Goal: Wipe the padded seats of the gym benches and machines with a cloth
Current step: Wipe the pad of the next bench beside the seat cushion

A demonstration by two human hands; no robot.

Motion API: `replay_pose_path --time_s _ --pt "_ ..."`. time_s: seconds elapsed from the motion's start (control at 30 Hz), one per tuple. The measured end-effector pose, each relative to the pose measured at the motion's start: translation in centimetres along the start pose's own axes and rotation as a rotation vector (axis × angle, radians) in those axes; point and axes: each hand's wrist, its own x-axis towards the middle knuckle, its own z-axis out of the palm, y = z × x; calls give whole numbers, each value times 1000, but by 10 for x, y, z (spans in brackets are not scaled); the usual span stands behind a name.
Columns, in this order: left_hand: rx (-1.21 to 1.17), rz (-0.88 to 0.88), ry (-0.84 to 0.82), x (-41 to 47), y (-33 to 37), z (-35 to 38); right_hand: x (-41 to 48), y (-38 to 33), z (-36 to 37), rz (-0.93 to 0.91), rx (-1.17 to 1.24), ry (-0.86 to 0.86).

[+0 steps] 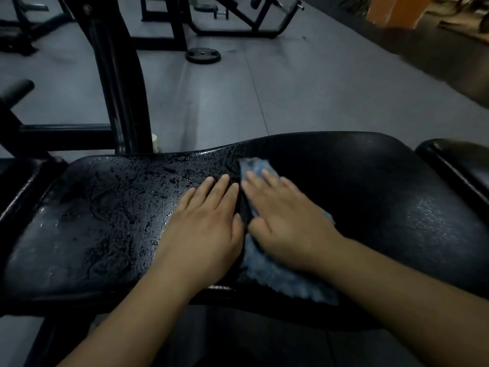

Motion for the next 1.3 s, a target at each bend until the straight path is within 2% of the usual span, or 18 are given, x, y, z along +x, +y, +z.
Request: replay_pose_path --time_s 0.13,0.3,0.43,0.53,0.63,0.73,0.83,0.9,0.97,1.03,1.17,1.23,1.3 --pt "10 -9 -26 -1 1 0 -35 3 -3 -132 40 -110" --pt "12 -60 -37 -1 5 -4 7 41 -12 30 17 -7" --pt "-10 -61 -30 -1 5 -4 76 44 -9 41 -19 44" --pt "-46 -73 -8 0 5 -2 74 22 -6 -117 -28 5" --pt "-116 -138 22 0 4 -4 45 32 -10 -276 13 -42" --pt "-91 -181 17 1 7 -4 66 63 -18 -189 -2 3" --pt "-77 -226 28 2 9 -2 102 53 -14 -78 -40 35" --pt "-73 -253 46 2 8 -2 98 36 -8 -149 -43 31" --pt "-61 -262 66 1 7 -1 63 29 -4 -340 -33 -9" --pt "-48 -265 79 2 7 -1 32 41 -9 -441 13 -61" --pt "-45 -274 67 2 10 -4 72 75 -17 -262 -22 -30" --pt "-37 -290 68 2 11 -5 104 64 -13 -184 -57 11" --pt "-12 -324 76 3 13 -6 110 42 -7 -198 -53 9"
